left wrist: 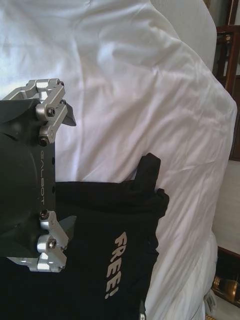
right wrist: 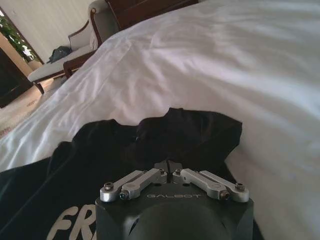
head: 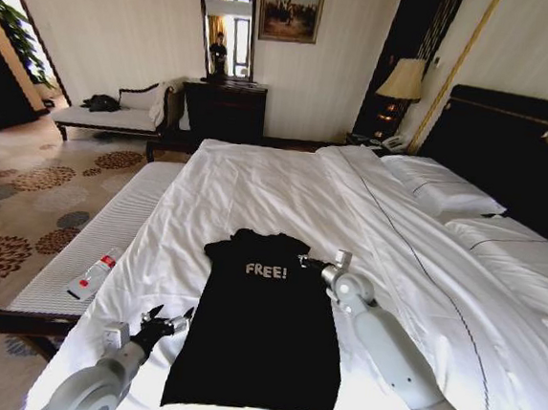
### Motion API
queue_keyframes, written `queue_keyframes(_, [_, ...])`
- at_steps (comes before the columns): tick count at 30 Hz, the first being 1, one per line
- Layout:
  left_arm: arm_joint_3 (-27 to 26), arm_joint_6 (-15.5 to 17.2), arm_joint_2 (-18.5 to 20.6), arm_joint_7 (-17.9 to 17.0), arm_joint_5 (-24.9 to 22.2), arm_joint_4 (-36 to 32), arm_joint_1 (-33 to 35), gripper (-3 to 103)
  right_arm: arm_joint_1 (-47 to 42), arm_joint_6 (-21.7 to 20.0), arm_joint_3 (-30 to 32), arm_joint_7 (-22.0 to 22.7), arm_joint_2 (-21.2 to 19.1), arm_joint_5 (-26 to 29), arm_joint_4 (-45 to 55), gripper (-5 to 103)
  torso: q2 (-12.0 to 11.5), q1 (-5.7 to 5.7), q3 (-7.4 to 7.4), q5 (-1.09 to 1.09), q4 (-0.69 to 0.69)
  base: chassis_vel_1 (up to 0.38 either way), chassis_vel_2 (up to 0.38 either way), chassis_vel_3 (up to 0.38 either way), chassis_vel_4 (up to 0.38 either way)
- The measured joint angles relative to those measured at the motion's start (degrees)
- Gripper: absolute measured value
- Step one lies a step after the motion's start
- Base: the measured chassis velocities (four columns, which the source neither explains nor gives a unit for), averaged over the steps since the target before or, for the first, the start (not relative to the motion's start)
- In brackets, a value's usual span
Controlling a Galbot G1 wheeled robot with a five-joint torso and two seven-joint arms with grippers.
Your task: Fold the clothes on the bed.
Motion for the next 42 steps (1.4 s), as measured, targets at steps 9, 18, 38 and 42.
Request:
queue_keyframes(9, [-0.1,-0.2,-0.3,0.1,0.0,0.0,0.2,100,4.7,1.1,-2.1,1.8,6.1,-0.6,-6.1,0,0.0,0.00,0.00,0.00,0.02,0.000,0.000,0.000,0.000])
queue_keyframes(18, [-0.1,-0.4,-0.9,0.3,0.4,0.2,0.4,100,1.1,1.3,-2.5,-0.1,4.0,-3.5,-5.1,8,0.0,0.01,0.00,0.01,-0.01,0.000,0.000,0.000,0.000])
queue_keyframes(38, [0.5,-0.6,-0.9,0.1,-3.0,2.4,-6.8,100,-8.4,5.3,7.4,0.2,-1.8,-0.3,6.5,78,0.0,0.00,0.00,0.01,0.01,0.000,0.000,0.000,0.000])
queue_keyframes(42, [1.5,-0.7,-0.6,-0.3,-9.8,6.7,-15.3,100,-11.8,5.8,11.2,1.1,-4.3,-0.4,9.0,93,0.0,0.00,0.00,0.01,-0.01,0.000,0.000,0.000,0.000])
